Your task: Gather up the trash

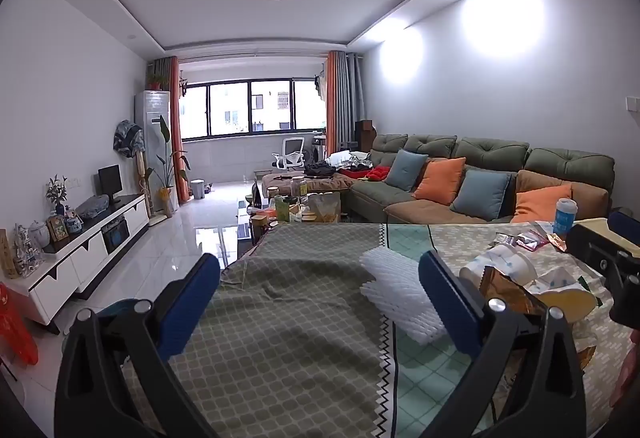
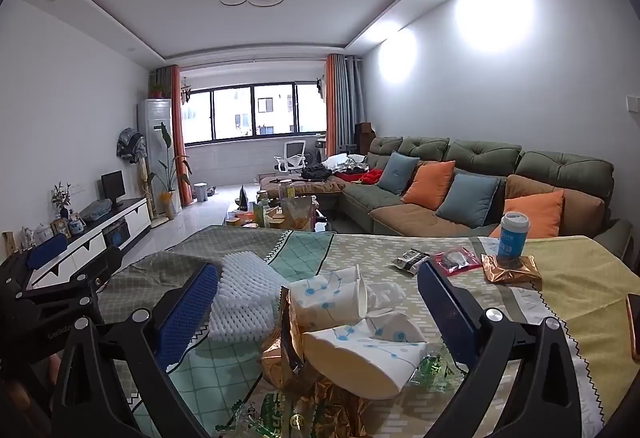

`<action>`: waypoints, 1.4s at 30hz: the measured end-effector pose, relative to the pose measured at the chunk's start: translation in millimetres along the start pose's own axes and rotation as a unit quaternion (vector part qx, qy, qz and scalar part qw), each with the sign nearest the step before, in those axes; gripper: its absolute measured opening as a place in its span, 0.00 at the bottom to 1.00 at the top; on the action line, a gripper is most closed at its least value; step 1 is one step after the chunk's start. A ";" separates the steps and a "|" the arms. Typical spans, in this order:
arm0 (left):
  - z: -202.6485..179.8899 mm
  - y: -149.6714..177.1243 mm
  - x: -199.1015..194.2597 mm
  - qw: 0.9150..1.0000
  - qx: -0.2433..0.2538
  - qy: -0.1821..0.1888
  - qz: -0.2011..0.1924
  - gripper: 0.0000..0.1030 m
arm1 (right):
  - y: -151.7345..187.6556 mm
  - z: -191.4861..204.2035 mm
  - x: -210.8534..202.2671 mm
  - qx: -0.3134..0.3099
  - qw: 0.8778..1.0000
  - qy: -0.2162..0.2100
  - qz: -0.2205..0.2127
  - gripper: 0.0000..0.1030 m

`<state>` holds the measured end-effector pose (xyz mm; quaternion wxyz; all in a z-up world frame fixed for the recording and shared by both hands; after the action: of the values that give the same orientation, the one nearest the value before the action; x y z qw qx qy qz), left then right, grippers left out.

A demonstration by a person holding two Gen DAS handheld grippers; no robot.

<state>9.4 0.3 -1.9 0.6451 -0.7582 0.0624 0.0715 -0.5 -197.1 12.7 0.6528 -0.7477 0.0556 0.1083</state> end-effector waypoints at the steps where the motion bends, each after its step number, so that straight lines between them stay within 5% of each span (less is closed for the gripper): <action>1: -0.1 0.0 -0.6 1.000 -0.001 0.000 0.000 0.97 | -0.1 0.0 -0.2 0.000 1.000 0.000 0.000 0.97; 42: 2.3 6.1 4.0 1.000 -0.004 0.002 0.013 0.97 | 3.5 -1.1 2.3 -0.002 1.000 -0.001 0.004 0.97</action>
<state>12.1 1.6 -8.9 0.6410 -0.7600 0.0733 0.0782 1.0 -198.6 8.9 0.6507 -0.7488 0.0577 0.1121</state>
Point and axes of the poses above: each gripper's, at about its wrist camera, not at the fingertips, and x roughly the way its jaws point, z to its left, y to its underside, the point moved 1 cm from there along x, roughly the way its jaws point, and after that the axes turned 12 degrees about -x, right-handed, at the moved point
